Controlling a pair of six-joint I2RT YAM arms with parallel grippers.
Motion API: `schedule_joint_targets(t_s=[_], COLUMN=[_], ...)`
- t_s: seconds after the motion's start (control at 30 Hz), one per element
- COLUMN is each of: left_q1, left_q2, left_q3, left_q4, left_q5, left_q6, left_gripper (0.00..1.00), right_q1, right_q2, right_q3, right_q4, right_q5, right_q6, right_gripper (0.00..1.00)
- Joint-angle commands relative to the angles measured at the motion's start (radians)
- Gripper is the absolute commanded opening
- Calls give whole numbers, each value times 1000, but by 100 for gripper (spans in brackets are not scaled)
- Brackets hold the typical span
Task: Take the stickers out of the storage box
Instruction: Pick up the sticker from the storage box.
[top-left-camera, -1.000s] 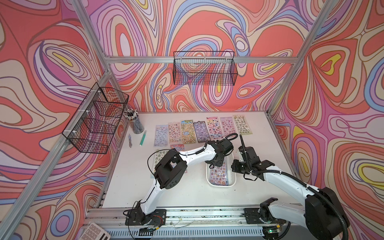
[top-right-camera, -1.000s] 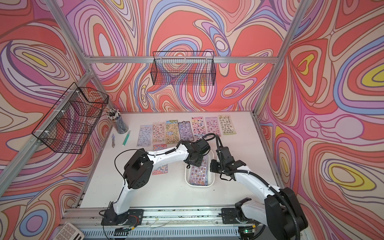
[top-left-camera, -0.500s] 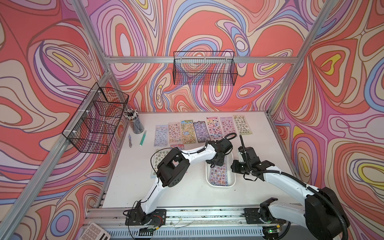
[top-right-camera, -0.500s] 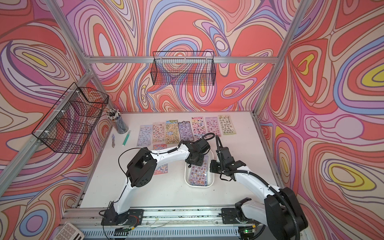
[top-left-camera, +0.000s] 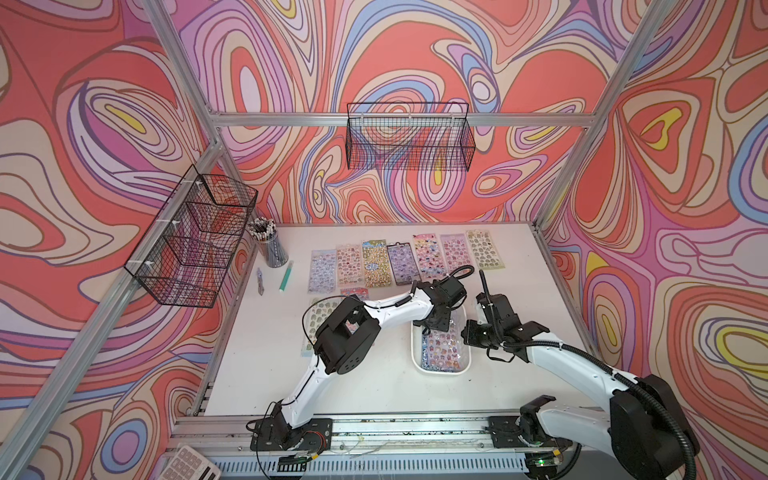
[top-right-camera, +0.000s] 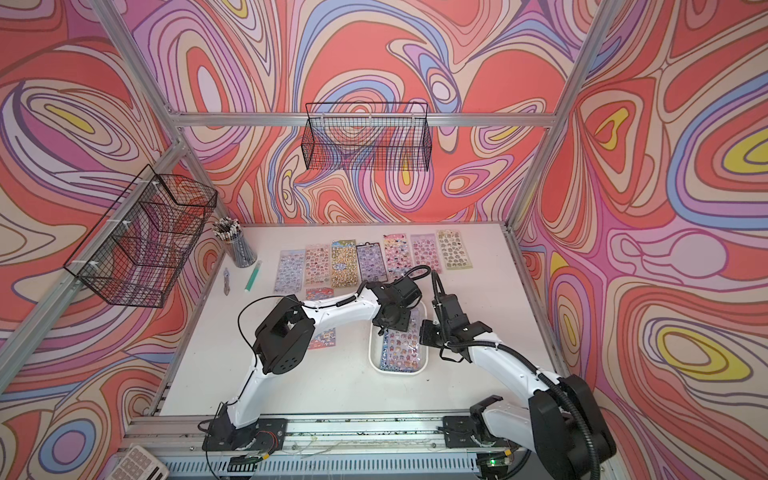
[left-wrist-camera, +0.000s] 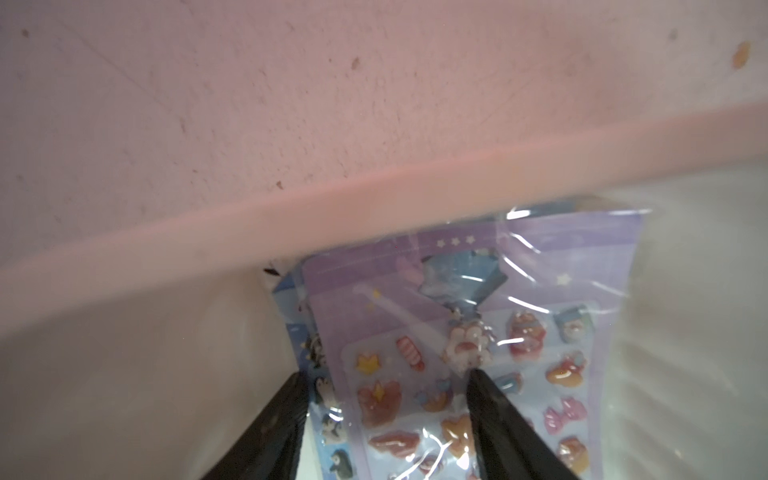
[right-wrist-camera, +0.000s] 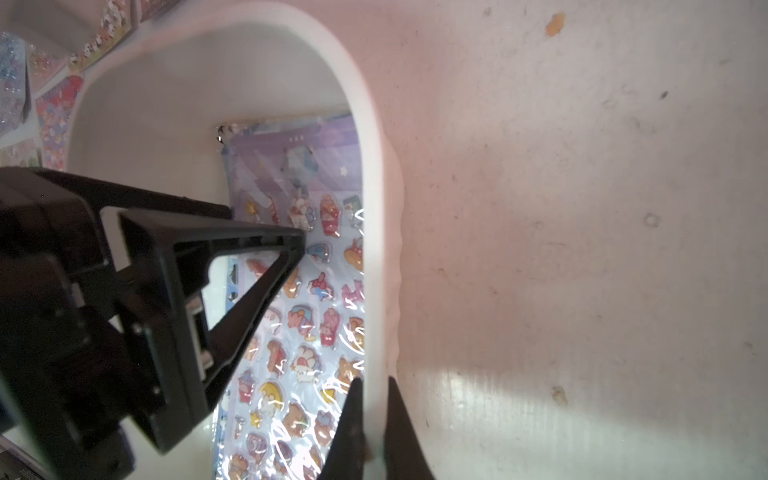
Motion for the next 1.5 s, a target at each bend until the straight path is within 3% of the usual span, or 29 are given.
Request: schedule_joint_targets(t_s=[0.0, 0.4, 0.8, 0.9, 1.47], left_q1=[17, 17, 24, 25, 26], left_q2=[67, 64, 47, 47, -97], left_q3=[-40, -47, -24, -17, 26], left_q4=[-68, -78, -94, -99, -109], left_q5=[-28, -55, -90, -91, -76], left_q6=[2, 6, 15, 14, 30], left_gripper=[51, 21, 8, 0, 0], right_q1=[-2, -3, -3, -3, -3], right_q2=[-29, -34, -32, -32, -21], right_q3=[-9, -10, -14, -14, -11], right_q4=[-1, 0, 5, 5, 7], right_q5=[7, 1, -3, -4, -3], right_q6=[-8, -8, -7, -7, -9], right_gripper=[0, 0, 0, 0, 0])
